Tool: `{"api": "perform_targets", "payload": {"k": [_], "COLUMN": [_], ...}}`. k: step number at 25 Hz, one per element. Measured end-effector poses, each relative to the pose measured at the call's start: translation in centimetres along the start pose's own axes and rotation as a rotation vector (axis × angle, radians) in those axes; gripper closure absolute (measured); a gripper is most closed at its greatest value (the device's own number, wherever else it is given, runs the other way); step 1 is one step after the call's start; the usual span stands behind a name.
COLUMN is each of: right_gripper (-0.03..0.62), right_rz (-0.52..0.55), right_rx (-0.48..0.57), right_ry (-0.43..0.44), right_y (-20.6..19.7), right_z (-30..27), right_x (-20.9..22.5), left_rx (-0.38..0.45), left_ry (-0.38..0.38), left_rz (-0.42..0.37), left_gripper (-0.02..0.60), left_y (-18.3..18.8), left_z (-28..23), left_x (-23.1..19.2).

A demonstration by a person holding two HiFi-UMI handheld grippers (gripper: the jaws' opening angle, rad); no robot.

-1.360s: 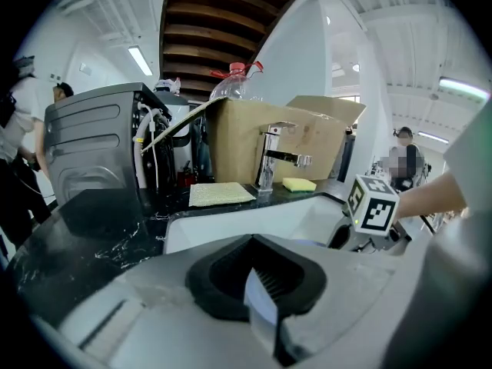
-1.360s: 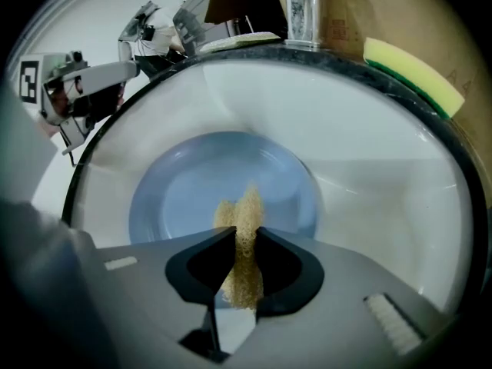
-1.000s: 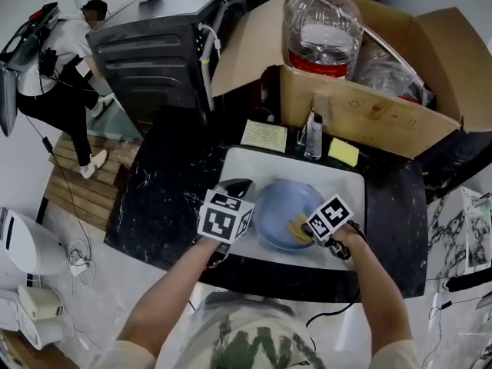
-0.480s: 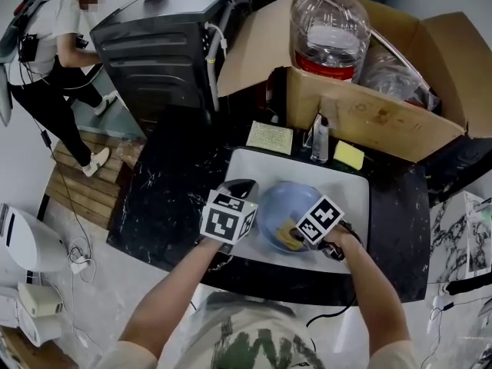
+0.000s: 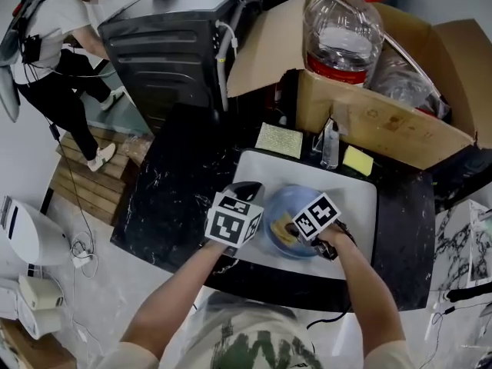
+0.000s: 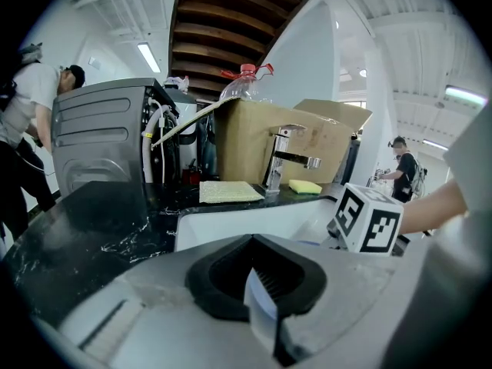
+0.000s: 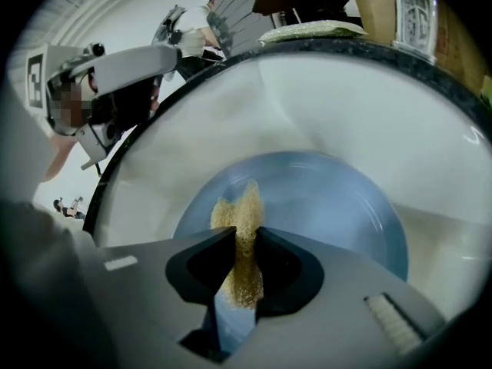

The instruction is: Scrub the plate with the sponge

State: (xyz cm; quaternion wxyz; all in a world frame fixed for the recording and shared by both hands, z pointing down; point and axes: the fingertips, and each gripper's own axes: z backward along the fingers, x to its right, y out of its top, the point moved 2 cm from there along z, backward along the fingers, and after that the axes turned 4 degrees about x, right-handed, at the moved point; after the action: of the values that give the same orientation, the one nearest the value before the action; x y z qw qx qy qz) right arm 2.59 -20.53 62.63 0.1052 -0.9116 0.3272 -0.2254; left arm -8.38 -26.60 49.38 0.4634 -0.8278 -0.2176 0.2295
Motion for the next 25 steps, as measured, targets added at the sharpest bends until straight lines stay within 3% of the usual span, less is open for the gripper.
{"api": "perform_targets", "payload": {"k": [11,16,21,25], "right_gripper": [0.51,0.513,0.513,0.511], "right_rz": [-0.237,-0.294,-0.286,-0.315], "right_rx": [0.177,0.247,0.227,0.2], "right_ry": [-0.076,-0.088,-0.061,-0.091], "right_y": [1.8,2.4,2.0,1.0], "right_z": [-0.8,0.4,0.2,0.0], "right_x": [3.8,4.9,4.2,4.8], "left_rx": [-0.017,-0.021,-0.032,-0.037], "left_ry": [0.003,0.004,0.007,0.005], "left_rz": [-0.004,-0.01,-0.015,-0.016], "left_gripper": [0.583,0.583,0.583,0.583], "left_y": [-0.4,-0.4,-0.7,-0.7], "left_z": [-0.3,-0.4,-0.7,-0.8], "left_x": [0.0,0.0,0.0,0.1]}}
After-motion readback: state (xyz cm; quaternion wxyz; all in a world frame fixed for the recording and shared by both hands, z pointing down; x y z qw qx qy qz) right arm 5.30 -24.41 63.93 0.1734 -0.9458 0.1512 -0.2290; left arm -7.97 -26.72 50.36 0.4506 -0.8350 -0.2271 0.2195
